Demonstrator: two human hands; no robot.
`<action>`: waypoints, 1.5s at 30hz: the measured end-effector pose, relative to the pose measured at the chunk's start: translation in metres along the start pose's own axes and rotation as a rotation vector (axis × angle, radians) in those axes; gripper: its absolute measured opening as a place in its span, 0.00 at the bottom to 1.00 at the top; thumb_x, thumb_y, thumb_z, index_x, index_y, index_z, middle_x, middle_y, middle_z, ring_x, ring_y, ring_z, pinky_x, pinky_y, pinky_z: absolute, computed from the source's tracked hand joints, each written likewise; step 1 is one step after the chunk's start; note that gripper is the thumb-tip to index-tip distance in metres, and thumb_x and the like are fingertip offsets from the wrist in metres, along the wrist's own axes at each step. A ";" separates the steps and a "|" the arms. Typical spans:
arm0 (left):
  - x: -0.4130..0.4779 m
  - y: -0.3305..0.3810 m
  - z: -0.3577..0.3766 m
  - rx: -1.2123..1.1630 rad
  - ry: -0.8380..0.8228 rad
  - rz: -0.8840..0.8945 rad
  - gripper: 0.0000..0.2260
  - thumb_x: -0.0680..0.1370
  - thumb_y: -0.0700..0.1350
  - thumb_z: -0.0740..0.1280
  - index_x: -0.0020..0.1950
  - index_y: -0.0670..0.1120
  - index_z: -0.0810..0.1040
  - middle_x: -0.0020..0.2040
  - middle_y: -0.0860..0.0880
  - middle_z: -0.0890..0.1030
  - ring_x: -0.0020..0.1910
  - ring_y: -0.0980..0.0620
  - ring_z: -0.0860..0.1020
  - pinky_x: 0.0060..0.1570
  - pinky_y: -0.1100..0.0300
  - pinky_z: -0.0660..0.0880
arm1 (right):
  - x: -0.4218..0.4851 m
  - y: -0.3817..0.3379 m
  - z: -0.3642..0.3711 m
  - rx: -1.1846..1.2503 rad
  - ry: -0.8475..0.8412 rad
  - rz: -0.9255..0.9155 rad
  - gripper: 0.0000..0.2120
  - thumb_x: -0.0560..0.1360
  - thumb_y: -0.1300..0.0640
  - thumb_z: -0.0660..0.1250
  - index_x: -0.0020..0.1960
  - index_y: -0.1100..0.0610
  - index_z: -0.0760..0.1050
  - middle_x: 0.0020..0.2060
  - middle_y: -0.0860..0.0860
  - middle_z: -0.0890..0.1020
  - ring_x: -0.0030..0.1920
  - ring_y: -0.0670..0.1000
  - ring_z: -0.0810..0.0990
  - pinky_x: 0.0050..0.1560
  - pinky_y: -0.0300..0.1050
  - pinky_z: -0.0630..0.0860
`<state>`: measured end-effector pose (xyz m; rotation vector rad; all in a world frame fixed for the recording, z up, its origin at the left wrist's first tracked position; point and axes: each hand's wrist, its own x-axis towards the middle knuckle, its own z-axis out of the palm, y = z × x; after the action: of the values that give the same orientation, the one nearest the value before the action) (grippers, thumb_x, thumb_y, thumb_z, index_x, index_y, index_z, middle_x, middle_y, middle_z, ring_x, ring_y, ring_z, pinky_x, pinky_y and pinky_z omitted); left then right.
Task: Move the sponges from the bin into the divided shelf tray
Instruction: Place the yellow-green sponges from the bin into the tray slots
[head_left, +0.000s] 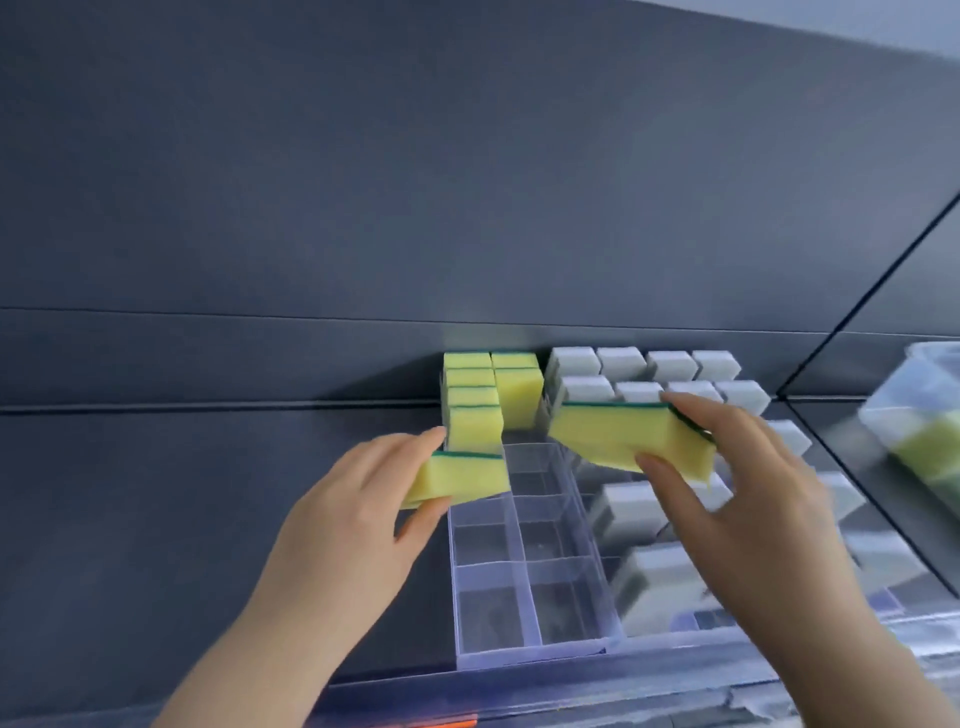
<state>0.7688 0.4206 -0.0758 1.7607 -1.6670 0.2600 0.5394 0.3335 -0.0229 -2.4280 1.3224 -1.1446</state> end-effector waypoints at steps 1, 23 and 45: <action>0.003 0.000 0.000 -0.010 0.002 -0.002 0.20 0.70 0.50 0.66 0.60 0.45 0.78 0.51 0.50 0.80 0.50 0.55 0.73 0.39 0.61 0.76 | 0.007 -0.001 -0.002 -0.019 0.003 -0.022 0.18 0.70 0.58 0.71 0.58 0.55 0.75 0.46 0.43 0.75 0.47 0.39 0.70 0.48 0.19 0.61; 0.032 -0.010 0.008 0.060 0.045 -0.121 0.20 0.72 0.47 0.65 0.63 0.44 0.76 0.53 0.50 0.79 0.51 0.54 0.73 0.48 0.63 0.69 | 0.135 0.037 0.093 -0.287 -0.654 -0.086 0.20 0.74 0.58 0.62 0.66 0.52 0.67 0.58 0.53 0.75 0.56 0.55 0.73 0.47 0.43 0.71; 0.034 -0.014 0.023 0.068 0.001 -0.130 0.20 0.72 0.49 0.64 0.63 0.45 0.76 0.53 0.51 0.79 0.52 0.53 0.74 0.49 0.62 0.72 | 0.134 0.050 0.142 -0.565 -0.828 -0.236 0.15 0.74 0.58 0.63 0.61 0.56 0.69 0.56 0.53 0.73 0.57 0.55 0.72 0.41 0.45 0.69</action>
<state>0.7797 0.3786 -0.0779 1.9103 -1.5517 0.2614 0.6466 0.1702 -0.0712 -2.9482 1.1658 0.3158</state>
